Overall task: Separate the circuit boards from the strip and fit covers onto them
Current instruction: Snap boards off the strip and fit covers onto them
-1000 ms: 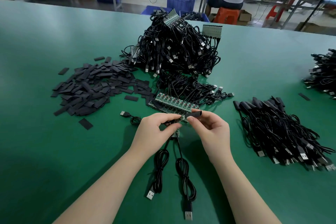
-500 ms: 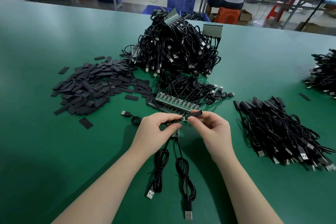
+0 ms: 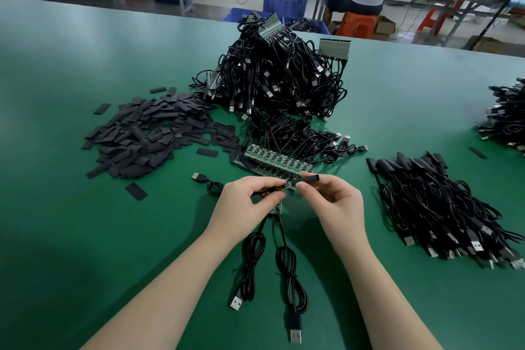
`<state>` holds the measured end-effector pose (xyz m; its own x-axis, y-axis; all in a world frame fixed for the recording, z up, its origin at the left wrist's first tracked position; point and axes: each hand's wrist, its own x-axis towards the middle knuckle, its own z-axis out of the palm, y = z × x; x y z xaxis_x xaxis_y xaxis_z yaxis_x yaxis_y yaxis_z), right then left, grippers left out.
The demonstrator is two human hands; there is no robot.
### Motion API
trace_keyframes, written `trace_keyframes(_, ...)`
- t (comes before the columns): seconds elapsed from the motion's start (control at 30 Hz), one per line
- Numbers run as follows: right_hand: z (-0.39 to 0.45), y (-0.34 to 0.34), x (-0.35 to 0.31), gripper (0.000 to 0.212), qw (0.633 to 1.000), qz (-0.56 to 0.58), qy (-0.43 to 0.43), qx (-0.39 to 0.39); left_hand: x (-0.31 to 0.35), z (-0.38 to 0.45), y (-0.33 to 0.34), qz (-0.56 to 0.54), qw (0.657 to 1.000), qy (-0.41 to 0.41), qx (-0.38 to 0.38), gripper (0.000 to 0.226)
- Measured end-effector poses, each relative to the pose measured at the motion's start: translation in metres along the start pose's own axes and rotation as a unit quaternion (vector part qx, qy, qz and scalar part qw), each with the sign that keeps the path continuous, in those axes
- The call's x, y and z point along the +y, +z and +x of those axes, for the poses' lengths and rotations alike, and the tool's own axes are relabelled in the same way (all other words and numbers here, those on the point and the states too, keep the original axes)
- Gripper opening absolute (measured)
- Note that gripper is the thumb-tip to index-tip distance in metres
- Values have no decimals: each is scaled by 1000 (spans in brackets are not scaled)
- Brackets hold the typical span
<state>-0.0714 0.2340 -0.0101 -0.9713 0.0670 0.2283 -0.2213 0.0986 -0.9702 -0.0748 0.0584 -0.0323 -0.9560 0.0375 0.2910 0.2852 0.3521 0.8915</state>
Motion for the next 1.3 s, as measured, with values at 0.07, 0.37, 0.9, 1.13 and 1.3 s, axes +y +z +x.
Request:
trace_keyframes(0.07,-1,0,1,29,1000,-8,-7,6,0,0,0,-3,1000,-4,-1,23)
trace_keyframes(0.37,-2,2,3,30,994,-89,-57,34,2,0,0,-3,1000,-8,-2,24)
trace_keyframes(0.9,-4,6,6,31,993,-79,-74,39,-2,1,1,-20,1000,-2,-3,22)
trace_keyframes(1.13,-2,4,6,22,999,-26,-10,21,0,2,0,-26,1000,9,-6,27)
trace_keyframes(1.3,-1,4,3,25,999,23,21,-40,2,0,1,-32,999,19,-8,31)
